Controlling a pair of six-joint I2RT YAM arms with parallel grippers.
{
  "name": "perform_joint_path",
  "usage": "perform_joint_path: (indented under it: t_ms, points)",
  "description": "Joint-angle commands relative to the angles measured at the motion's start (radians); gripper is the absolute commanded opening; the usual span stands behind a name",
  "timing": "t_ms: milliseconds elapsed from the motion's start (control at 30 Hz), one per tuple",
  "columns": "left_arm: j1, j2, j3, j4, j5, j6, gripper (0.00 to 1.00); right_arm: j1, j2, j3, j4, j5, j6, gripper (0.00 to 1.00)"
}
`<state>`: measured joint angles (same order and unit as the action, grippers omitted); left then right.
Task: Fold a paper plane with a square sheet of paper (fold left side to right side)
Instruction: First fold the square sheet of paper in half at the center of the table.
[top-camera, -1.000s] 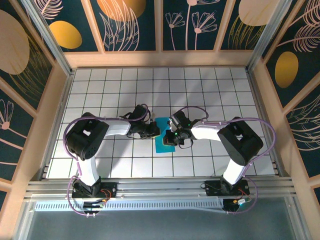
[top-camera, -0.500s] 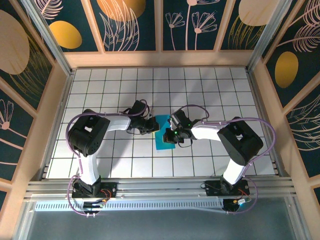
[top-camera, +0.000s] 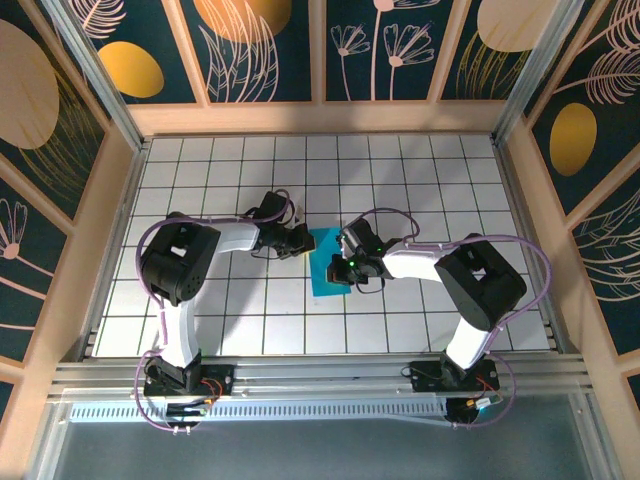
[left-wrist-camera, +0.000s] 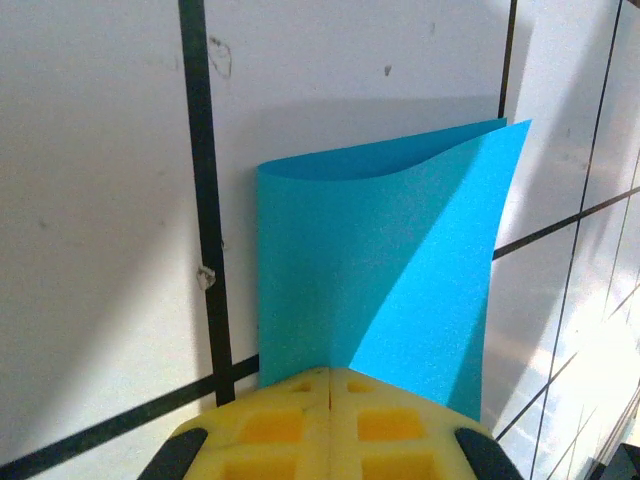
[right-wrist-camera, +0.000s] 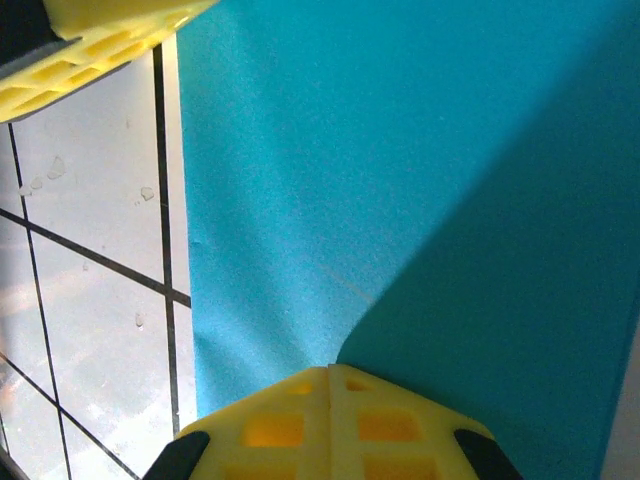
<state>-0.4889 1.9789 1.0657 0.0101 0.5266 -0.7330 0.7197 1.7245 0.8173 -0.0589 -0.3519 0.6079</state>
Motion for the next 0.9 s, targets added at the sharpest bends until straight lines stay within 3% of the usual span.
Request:
perform_joint_path:
  t_ms: [0,667,867]
  points:
    - [0.062,0.048,0.032,0.018,-0.169,0.03,0.01,-0.002,0.052,-0.06,-0.213,0.045,-0.016,0.0]
    - [0.09,0.009,0.072,0.004,-0.176,0.066,0.02,0.0,0.055,-0.061,-0.197,0.035,-0.014,0.0]
    - [0.081,-0.106,-0.022,0.068,-0.076,0.057,0.02,0.0,0.051,-0.057,-0.178,0.019,-0.004,0.0]
